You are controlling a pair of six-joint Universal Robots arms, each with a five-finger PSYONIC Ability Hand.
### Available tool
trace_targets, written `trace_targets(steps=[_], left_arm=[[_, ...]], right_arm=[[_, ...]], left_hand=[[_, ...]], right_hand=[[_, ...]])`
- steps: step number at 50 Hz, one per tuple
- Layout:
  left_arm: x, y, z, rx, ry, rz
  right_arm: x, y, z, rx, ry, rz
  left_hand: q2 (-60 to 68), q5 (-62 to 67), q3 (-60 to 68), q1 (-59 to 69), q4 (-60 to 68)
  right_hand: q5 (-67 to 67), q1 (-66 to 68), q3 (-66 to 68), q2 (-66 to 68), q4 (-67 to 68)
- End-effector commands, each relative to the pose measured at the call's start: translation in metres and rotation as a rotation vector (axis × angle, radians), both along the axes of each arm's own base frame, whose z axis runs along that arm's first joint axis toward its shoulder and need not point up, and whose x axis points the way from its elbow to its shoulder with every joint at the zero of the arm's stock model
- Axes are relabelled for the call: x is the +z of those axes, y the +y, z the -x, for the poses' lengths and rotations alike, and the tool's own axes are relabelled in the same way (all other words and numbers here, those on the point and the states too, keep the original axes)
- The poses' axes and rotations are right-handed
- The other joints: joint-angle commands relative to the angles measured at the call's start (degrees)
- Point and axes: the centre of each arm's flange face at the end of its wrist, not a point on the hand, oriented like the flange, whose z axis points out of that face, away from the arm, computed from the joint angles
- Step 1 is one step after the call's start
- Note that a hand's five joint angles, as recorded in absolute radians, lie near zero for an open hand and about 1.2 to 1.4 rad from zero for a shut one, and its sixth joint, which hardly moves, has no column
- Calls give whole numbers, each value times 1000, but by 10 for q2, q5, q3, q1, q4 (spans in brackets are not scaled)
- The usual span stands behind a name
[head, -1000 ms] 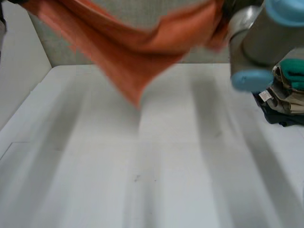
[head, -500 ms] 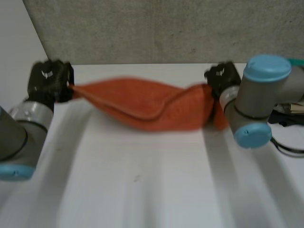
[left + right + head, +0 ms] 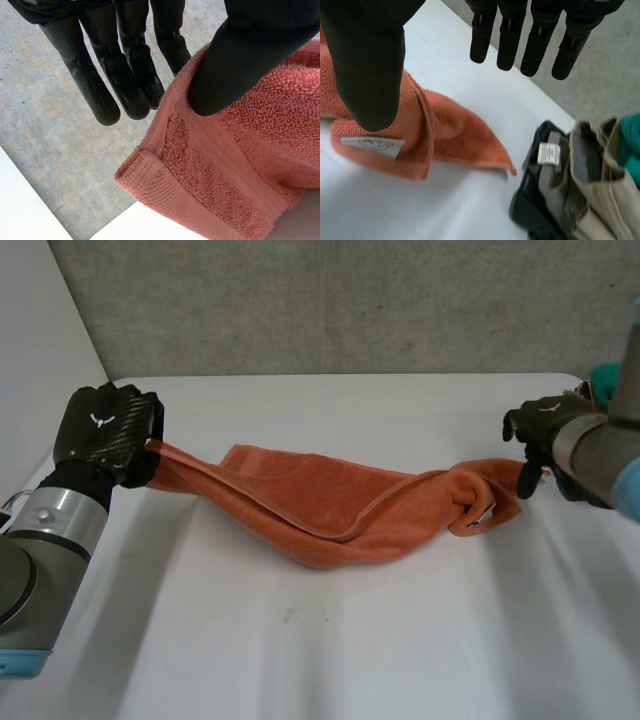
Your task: Fold the laundry.
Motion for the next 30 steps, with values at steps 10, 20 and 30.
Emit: trace_targets(steps=[10, 20, 30], left_arm=[[-3, 2, -1, 0, -2, -11], [-2, 1, -1, 2, -1, -7], [2, -3, -3, 13, 0, 11]], right_arm=[[-20, -27, 24, -79, -322, -209], [-67, -42, 17, -99, -348, -271], [-89, -62, 23, -157, -346, -204]], left_hand=[[112, 129, 115, 142, 112], [112, 129, 115, 142, 112], [112, 129, 115, 142, 112]], right_hand=[[128, 88, 101, 103, 112], [152, 112, 125, 126, 136], [577, 537, 550, 551, 561]])
